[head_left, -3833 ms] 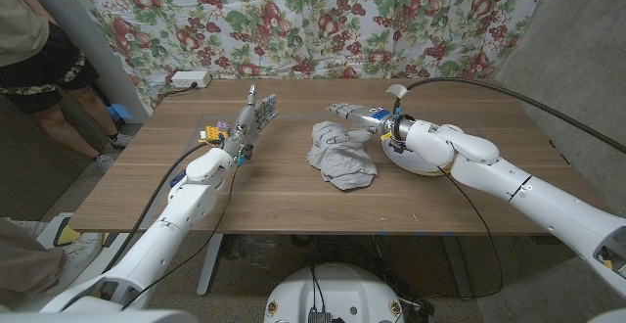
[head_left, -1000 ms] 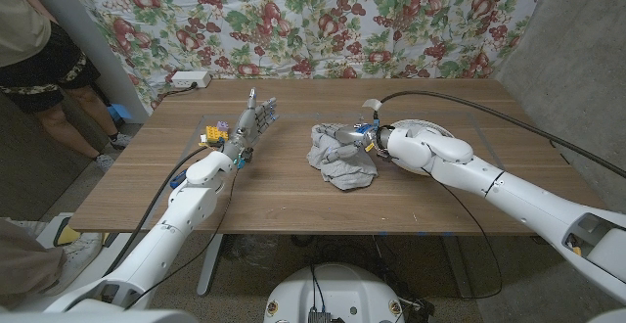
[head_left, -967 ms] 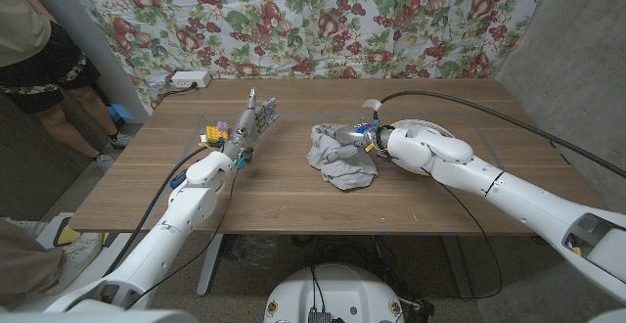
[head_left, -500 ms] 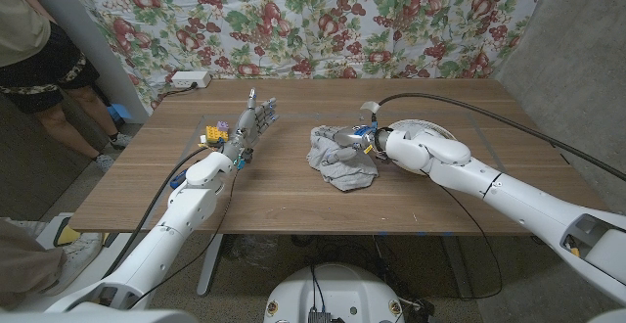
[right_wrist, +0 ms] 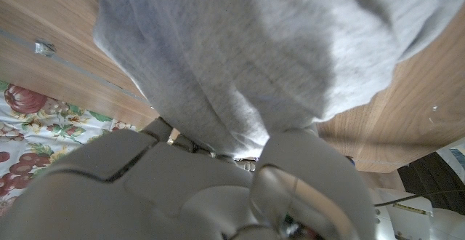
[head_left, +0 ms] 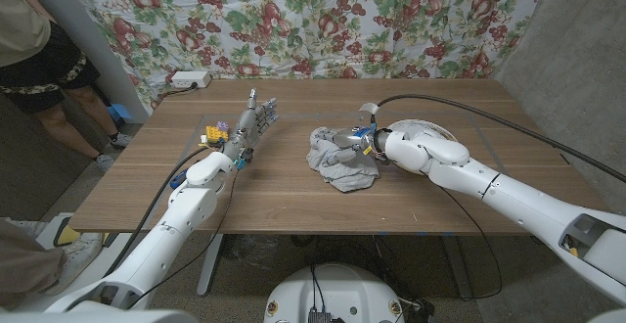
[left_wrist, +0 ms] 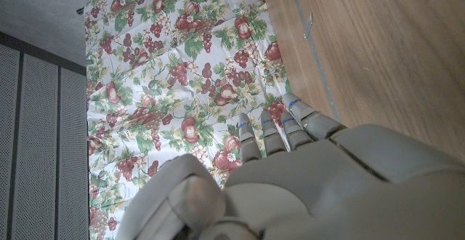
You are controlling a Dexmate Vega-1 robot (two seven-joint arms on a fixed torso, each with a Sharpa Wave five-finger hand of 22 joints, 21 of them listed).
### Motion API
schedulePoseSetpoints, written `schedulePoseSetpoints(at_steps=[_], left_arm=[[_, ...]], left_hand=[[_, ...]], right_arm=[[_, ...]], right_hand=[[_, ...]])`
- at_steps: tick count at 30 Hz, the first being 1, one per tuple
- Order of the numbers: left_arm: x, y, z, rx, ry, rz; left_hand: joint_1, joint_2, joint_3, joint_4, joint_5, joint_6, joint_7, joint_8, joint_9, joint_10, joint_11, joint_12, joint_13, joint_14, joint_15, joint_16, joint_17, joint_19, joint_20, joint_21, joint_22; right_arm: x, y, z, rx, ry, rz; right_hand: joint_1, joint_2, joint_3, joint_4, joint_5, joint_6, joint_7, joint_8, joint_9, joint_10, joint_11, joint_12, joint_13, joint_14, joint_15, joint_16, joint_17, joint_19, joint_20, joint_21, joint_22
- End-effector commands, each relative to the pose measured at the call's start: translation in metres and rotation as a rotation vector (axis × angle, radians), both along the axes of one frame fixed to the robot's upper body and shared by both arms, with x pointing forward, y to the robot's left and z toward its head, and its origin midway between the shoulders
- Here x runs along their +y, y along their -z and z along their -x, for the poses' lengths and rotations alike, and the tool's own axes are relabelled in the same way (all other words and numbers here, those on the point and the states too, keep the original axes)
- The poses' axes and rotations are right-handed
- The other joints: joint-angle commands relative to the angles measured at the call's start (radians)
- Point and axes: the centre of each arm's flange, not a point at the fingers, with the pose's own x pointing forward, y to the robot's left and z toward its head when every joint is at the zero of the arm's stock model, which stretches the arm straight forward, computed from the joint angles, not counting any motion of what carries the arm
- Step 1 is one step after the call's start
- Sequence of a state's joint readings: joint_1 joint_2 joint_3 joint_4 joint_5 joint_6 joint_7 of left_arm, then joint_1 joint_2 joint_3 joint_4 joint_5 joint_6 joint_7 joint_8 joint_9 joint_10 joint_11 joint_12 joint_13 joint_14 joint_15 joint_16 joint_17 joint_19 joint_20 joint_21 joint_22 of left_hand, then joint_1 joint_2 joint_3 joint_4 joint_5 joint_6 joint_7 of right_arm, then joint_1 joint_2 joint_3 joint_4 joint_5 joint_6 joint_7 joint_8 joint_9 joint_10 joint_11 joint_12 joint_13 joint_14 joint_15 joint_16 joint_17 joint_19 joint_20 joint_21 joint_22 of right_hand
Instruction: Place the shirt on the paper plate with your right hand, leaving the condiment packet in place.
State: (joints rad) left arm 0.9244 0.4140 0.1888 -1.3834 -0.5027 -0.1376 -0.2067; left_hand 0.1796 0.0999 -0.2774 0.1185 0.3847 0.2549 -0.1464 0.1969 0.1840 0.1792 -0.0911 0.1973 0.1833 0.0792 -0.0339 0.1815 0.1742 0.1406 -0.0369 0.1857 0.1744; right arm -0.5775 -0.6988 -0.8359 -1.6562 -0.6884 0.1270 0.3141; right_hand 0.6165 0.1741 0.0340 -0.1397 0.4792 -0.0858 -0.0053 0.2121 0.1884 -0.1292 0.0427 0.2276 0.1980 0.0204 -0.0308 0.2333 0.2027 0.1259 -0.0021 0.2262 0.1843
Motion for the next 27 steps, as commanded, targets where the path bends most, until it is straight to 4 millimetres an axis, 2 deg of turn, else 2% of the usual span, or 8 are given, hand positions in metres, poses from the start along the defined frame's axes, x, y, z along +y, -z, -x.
schedulePoseSetpoints(at_steps=[1,8,11,14,16,22,24,27], left_arm=[[-0.0027,-0.0017,-0.0027,0.006,0.010,0.000],[-0.0035,-0.0023,-0.0029,0.009,0.010,-0.002],[-0.0039,-0.0029,-0.0036,0.008,0.011,-0.004],[-0.0049,-0.0032,-0.0041,0.008,0.012,-0.004],[-0.0054,-0.0030,-0.0042,0.009,0.014,-0.004],[-0.0060,-0.0016,-0.0043,0.015,0.010,0.001],[-0.0062,-0.0015,-0.0042,0.014,0.009,0.000],[-0.0065,-0.0013,-0.0040,0.014,0.009,0.002]], left_hand=[[0.011,0.000,-0.005,0.002,-0.003,0.010,0.005,0.001,0.003,0.000,0.005,0.005,0.005,-0.007,-0.073,0.003,0.003,-0.005,-0.058,0.008,0.002],[0.011,0.000,-0.005,0.003,-0.004,0.011,0.007,0.002,0.003,-0.001,0.005,0.004,0.005,-0.007,-0.072,0.003,0.003,-0.005,-0.057,0.008,0.002],[0.010,0.001,-0.005,0.003,-0.004,0.012,0.006,0.002,0.003,-0.001,0.006,0.004,0.005,-0.008,-0.071,0.003,0.003,-0.005,-0.057,0.008,0.002],[0.010,0.001,-0.005,0.003,-0.004,0.013,0.005,0.002,0.003,-0.001,0.006,0.005,0.005,-0.007,-0.071,0.003,0.003,-0.005,-0.057,0.008,0.002],[0.010,0.001,-0.005,0.003,-0.004,0.012,0.005,0.002,0.003,-0.001,0.006,0.005,0.005,-0.007,-0.070,0.003,0.003,-0.005,-0.057,0.008,0.002],[0.010,0.001,-0.005,0.004,-0.004,0.013,0.004,0.002,0.003,-0.001,0.005,0.005,0.005,-0.007,-0.070,0.003,0.003,-0.005,-0.056,0.008,0.002],[0.009,0.002,-0.005,0.004,-0.004,0.014,0.007,0.002,0.003,-0.002,0.005,0.004,0.005,-0.007,-0.070,0.003,0.003,-0.005,-0.056,0.008,0.002],[0.009,0.002,-0.006,0.004,-0.005,0.015,0.008,0.002,0.003,-0.002,0.004,0.004,0.005,-0.007,-0.071,0.003,0.003,-0.005,-0.057,0.008,0.002]], right_arm=[[-0.0001,0.0006,-0.0017,0.008,-0.009,0.002],[-0.0015,0.0000,-0.0029,0.008,-0.009,-0.002],[-0.0020,0.0003,-0.0035,0.013,-0.009,-0.010],[-0.0025,0.0015,-0.0047,0.024,-0.013,-0.016],[-0.0030,0.0020,-0.0050,0.030,-0.018,-0.021],[-0.0045,0.0026,-0.0058,0.035,-0.022,-0.039],[-0.0048,0.0027,-0.0056,0.036,-0.024,-0.047],[-0.0049,0.0030,-0.0051,0.034,-0.027,-0.051]], right_hand=[[0.021,0.003,0.012,-0.006,-0.004,0.007,-0.001,0.005,0.003,0.013,0.006,0.008,0.004,0.012,-0.040,0.008,0.007,0.016,-0.007,0.010,0.005],[0.049,0.010,0.030,-0.009,-0.005,0.026,0.002,0.010,0.003,0.035,-0.005,0.017,0.007,0.028,-0.046,0.015,0.013,0.029,-0.024,0.014,0.007],[0.079,0.017,0.053,-0.011,-0.006,0.052,-0.004,0.017,0.004,0.046,-0.009,0.022,0.011,0.039,-0.053,0.021,0.020,0.057,-0.047,0.024,0.010],[0.180,0.022,0.124,-0.028,-0.007,0.100,-0.012,0.028,0.008,0.062,-0.011,0.031,0.019,0.064,-0.068,0.031,0.033,0.119,-0.086,0.047,0.013],[0.219,0.022,0.155,-0.029,-0.011,0.107,-0.010,0.028,0.010,0.068,-0.009,0.035,0.023,0.077,-0.075,0.036,0.041,0.159,-0.098,0.063,0.014],[0.295,0.015,0.211,-0.029,-0.027,0.139,-0.003,0.034,0.015,0.083,-0.011,0.044,0.030,0.116,-0.094,0.054,0.062,0.250,-0.133,0.101,0.017],[0.329,0.006,0.234,-0.029,-0.039,0.161,-0.001,0.040,0.018,0.122,-0.010,0.062,0.037,0.139,-0.103,0.063,0.073,0.278,-0.151,0.115,0.019],[0.346,0.009,0.248,-0.027,-0.046,0.174,0.002,0.044,0.020,0.139,-0.009,0.072,0.043,0.148,-0.101,0.066,0.080,0.295,-0.158,0.124,0.019]])
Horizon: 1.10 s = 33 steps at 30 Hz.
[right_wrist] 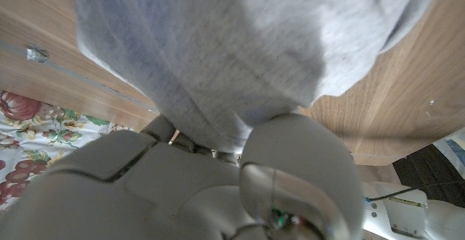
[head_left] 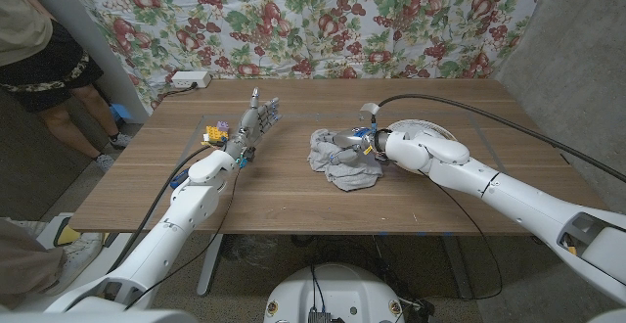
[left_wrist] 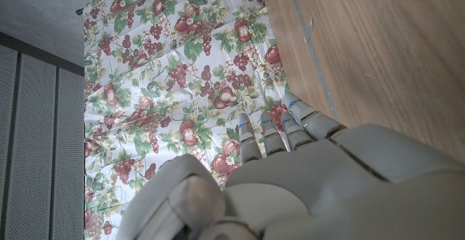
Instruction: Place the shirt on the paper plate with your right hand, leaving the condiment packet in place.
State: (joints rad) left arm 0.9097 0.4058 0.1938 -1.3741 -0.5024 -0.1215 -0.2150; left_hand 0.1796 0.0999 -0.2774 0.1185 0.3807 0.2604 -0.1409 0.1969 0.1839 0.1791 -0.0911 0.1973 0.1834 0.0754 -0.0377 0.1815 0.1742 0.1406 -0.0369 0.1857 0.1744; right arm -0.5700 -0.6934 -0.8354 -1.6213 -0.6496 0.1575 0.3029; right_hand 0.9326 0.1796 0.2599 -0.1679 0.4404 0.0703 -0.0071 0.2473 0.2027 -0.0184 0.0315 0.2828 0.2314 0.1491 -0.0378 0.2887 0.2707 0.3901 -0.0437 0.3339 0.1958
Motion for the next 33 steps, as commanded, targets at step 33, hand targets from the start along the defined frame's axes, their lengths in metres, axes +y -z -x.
schedulePoseSetpoints(at_steps=[33], left_arm=[[-0.0015,0.0034,0.0007,0.005,0.001,0.006]], left_hand=[[0.006,0.003,-0.006,0.007,-0.002,0.012,0.001,0.002,0.003,-0.001,0.007,0.005,0.005,-0.004,-0.067,0.003,0.003,-0.005,-0.056,0.009,0.002]], right_arm=[[-0.0039,0.0020,0.0047,-0.023,-0.034,-0.107]], right_hand=[[0.171,0.018,0.163,0.042,-0.175,0.213,-0.035,0.065,0.045,0.274,-0.072,0.240,0.142,0.190,-0.153,0.060,0.123,0.160,-0.166,0.114,0.014]])
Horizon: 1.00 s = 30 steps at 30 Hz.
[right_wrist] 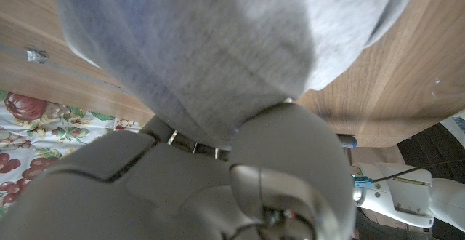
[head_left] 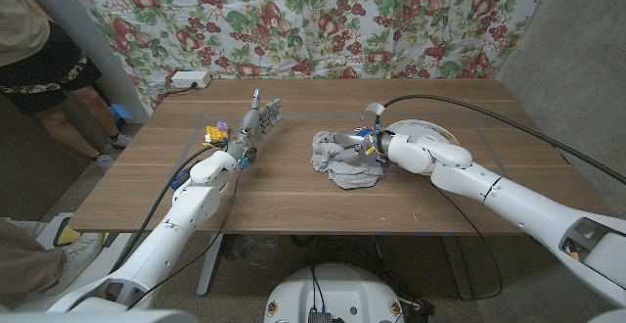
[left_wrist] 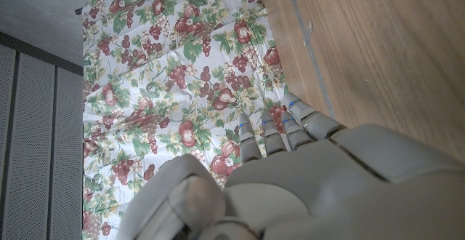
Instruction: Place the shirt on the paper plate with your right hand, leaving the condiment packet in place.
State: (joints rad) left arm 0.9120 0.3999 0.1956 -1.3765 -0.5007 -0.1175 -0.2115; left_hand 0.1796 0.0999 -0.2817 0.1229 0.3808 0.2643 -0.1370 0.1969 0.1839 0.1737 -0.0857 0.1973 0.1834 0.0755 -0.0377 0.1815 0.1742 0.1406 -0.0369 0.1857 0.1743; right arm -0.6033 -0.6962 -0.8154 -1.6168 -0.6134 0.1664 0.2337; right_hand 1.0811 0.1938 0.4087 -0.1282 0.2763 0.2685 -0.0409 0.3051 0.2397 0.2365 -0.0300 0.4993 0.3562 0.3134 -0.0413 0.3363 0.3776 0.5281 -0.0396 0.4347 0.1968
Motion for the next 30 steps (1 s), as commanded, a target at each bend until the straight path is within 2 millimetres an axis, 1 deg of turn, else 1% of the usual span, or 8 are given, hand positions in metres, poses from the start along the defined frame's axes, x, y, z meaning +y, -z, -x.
schedulePoseSetpoints(at_steps=[1,2,6,8,10,14,22,30], left_arm=[[0.002,0.002,0.001,0.001,0.000,0.005],[0.002,0.002,0.001,0.001,0.000,0.005],[0.003,0.003,0.001,0.000,0.000,0.008],[0.004,0.003,0.000,-0.001,0.000,0.008],[0.004,0.003,0.000,-0.002,0.001,0.008],[0.005,0.003,-0.001,-0.001,0.002,0.008],[0.005,0.001,-0.001,-0.003,0.008,0.005],[0.004,0.002,0.001,-0.002,0.006,0.007]], left_hand=[[0.006,0.003,-0.002,0.002,-0.002,0.008,-0.003,0.002,0.003,0.005,0.002,0.005,0.005,-0.004,-0.067,0.003,0.003,-0.005,-0.057,0.009,0.002],[0.006,0.003,-0.002,0.002,-0.002,0.008,-0.003,0.002,0.003,0.005,0.002,0.005,0.005,-0.004,-0.067,0.004,0.003,-0.005,-0.057,0.009,0.002],[0.006,0.003,-0.002,0.003,-0.002,0.008,-0.003,0.002,0.003,0.005,0.001,0.005,0.005,-0.004,-0.066,0.003,0.003,-0.004,-0.057,0.009,0.002],[0.006,0.003,-0.002,0.003,-0.002,0.008,-0.003,0.002,0.003,0.004,0.003,0.005,0.005,-0.004,-0.066,0.004,0.003,-0.004,-0.057,0.009,0.002],[0.006,0.003,-0.002,0.003,-0.002,0.008,-0.003,0.002,0.003,0.004,0.002,0.005,0.005,-0.004,-0.066,0.003,0.003,-0.004,-0.057,0.009,0.002],[0.005,0.003,-0.002,0.003,-0.002,0.008,-0.003,0.001,0.003,0.006,0.000,0.006,0.005,-0.004,-0.066,0.003,0.003,-0.004,-0.057,0.009,0.002],[0.005,0.003,-0.003,0.003,-0.002,0.010,-0.003,0.002,0.003,0.004,0.000,0.005,0.005,-0.004,-0.066,0.003,0.003,-0.004,-0.057,0.009,0.002],[0.004,0.003,-0.003,0.004,-0.003,0.009,-0.003,0.001,0.003,0.006,0.002,0.006,0.005,-0.004,-0.066,0.004,0.003,-0.004,-0.058,0.009,0.002]], right_arm=[[0.001,-0.003,0.003,-0.022,-0.014,-0.025],[0.001,-0.003,0.003,-0.021,-0.016,-0.027],[0.002,-0.005,0.005,-0.030,-0.021,-0.035],[0.002,-0.006,0.006,-0.042,-0.029,-0.046],[0.002,-0.007,0.007,-0.048,-0.037,-0.054],[0.004,-0.011,0.009,-0.061,-0.043,-0.060],[0.004,-0.018,0.014,-0.079,-0.059,-0.075],[0.003,-0.025,0.019,-0.092,-0.071,-0.079]], right_hand=[[0.026,0.003,0.015,0.002,-0.014,0.018,-0.001,0.008,0.009,0.026,-0.005,0.031,0.021,0.033,-0.150,0.016,0.021,0.024,-0.170,0.016,0.014],[0.029,0.002,0.016,0.002,-0.018,0.021,-0.001,0.009,0.010,0.027,-0.011,0.036,0.026,0.036,-0.152,0.019,0.026,0.024,-0.170,0.019,0.015],[0.035,-0.001,0.018,0.004,-0.028,0.032,-0.001,0.012,0.013,0.044,-0.019,0.059,0.040,0.056,-0.158,0.029,0.040,0.028,-0.170,0.027,0.017],[0.037,-0.001,0.019,0.006,-0.033,0.040,-0.001,0.014,0.014,0.056,-0.016,0.071,0.046,0.064,-0.165,0.032,0.047,0.031,-0.170,0.033,0.018],[0.040,-0.004,0.020,0.005,-0.037,0.044,-0.001,0.015,0.016,0.070,-0.021,0.084,0.052,0.081,-0.168,0.038,0.051,0.035,-0.169,0.037,0.018],[0.040,-0.005,0.021,0.007,-0.040,0.055,-0.004,0.018,0.017,0.072,-0.024,0.092,0.059,0.090,-0.169,0.040,0.056,0.039,-0.169,0.043,0.019],[0.042,-0.010,0.025,0.007,-0.048,0.071,-0.003,0.022,0.019,0.082,-0.026,0.112,0.072,0.102,-0.170,0.037,0.062,0.045,-0.170,0.054,0.021],[0.041,-0.016,0.027,0.006,-0.053,0.077,-0.002,0.022,0.021,0.083,-0.021,0.125,0.082,0.113,-0.172,0.033,0.064,0.047,-0.170,0.062,0.023]])
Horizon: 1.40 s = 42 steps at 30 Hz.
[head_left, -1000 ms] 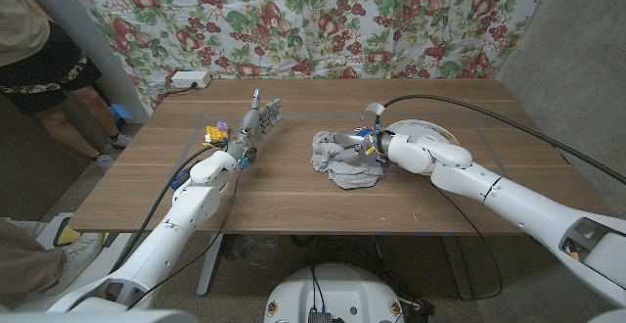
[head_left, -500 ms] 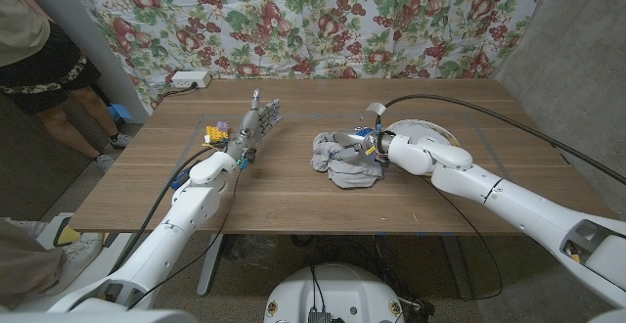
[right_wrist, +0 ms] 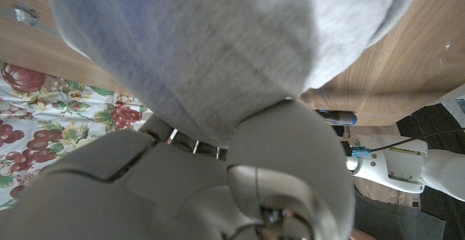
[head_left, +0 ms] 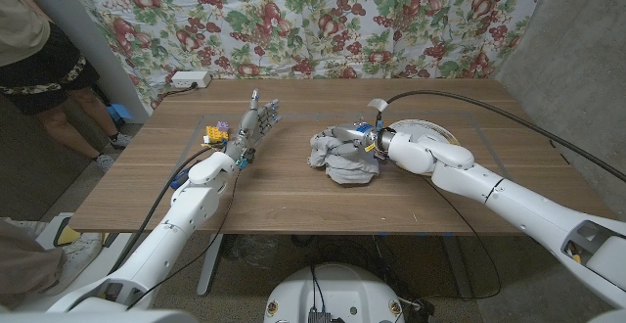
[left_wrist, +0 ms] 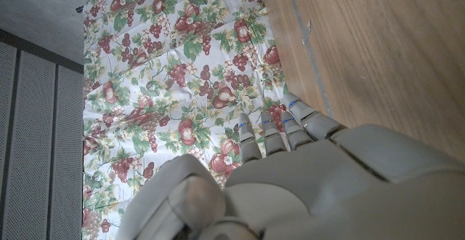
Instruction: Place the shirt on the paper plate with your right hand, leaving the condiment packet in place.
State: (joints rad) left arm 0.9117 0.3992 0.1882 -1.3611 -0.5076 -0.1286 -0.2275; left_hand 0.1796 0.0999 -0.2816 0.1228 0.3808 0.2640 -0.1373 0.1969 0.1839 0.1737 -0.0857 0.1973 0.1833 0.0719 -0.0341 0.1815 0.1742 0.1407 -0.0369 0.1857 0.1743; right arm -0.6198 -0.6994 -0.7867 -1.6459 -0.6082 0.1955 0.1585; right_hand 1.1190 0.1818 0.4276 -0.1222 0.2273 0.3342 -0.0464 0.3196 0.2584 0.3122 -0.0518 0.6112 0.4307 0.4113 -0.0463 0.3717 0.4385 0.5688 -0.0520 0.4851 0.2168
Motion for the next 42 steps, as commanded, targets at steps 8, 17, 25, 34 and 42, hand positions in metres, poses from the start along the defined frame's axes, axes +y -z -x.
schedulePoseSetpoints(at_steps=[8,17,25,34,42], left_arm=[[-0.002,-0.002,0.002,-0.012,0.000,0.007],[-0.005,-0.003,0.001,-0.014,0.003,0.003],[-0.006,-0.005,0.001,-0.017,0.001,0.001],[-0.009,-0.007,0.000,-0.015,0.005,-0.003],[-0.010,-0.007,-0.002,-0.014,0.004,-0.004]], left_hand=[[0.004,0.003,-0.003,0.004,-0.003,0.010,-0.002,0.001,0.003,0.008,0.001,0.006,0.005,-0.001,-0.070,0.003,0.003,-0.004,-0.058,0.009,0.002],[0.004,0.003,-0.003,0.004,-0.003,0.010,-0.002,0.001,0.003,0.005,0.001,0.005,0.005,-0.001,-0.070,0.003,0.003,-0.004,-0.058,0.009,0.002],[0.004,0.003,-0.003,0.004,-0.003,0.011,-0.003,0.001,0.003,0.004,0.002,0.005,0.005,-0.001,-0.071,0.003,0.003,-0.005,-0.058,0.009,0.002],[0.004,0.003,-0.003,0.004,-0.003,0.012,-0.003,0.001,0.003,0.004,0.002,0.005,0.005,-0.001,-0.071,0.004,0.003,-0.004,-0.058,0.009,0.002],[0.004,0.004,-0.003,0.004,-0.003,0.012,0.001,0.001,0.003,0.004,0.003,0.005,0.005,-0.005,-0.069,0.002,0.003,-0.002,-0.060,0.010,0.002]], right_arm=[[-0.003,-0.016,0.013,-0.038,-0.025,-0.015],[-0.007,-0.024,0.020,-0.056,-0.025,-0.028],[-0.010,-0.031,0.024,-0.073,-0.036,-0.033],[-0.014,-0.039,0.030,-0.093,-0.034,-0.042],[-0.017,-0.046,0.032,-0.114,-0.035,-0.054]], right_hand=[[0.002,-0.009,0.010,-0.002,-0.010,0.027,0.003,0.011,0.004,0.015,-0.002,0.032,0.018,0.036,-0.168,-0.006,0.007,0.007,-0.157,0.021,0.003],[-0.002,-0.011,0.011,0.000,-0.014,0.030,0.004,0.010,0.005,0.020,0.001,0.042,0.024,0.047,-0.169,-0.009,0.008,0.007,-0.156,0.027,0.004],[-0.004,-0.014,0.013,-0.002,-0.017,0.036,0.004,0.010,0.006,0.021,0.002,0.052,0.030,0.053,-0.169,-0.016,0.010,0.017,-0.155,0.039,0.005],[-0.007,-0.018,0.014,-0.003,-0.018,0.042,0.001,0.010,0.007,0.027,0.001,0.062,0.034,0.062,-0.170,-0.022,0.011,0.017,-0.156,0.047,0.007],[-0.013,-0.023,0.013,-0.003,-0.020,0.048,0.002,0.010,0.008,0.028,-0.002,0.069,0.038,0.073,-0.168,-0.026,0.012,0.014,-0.156,0.054,0.007]])
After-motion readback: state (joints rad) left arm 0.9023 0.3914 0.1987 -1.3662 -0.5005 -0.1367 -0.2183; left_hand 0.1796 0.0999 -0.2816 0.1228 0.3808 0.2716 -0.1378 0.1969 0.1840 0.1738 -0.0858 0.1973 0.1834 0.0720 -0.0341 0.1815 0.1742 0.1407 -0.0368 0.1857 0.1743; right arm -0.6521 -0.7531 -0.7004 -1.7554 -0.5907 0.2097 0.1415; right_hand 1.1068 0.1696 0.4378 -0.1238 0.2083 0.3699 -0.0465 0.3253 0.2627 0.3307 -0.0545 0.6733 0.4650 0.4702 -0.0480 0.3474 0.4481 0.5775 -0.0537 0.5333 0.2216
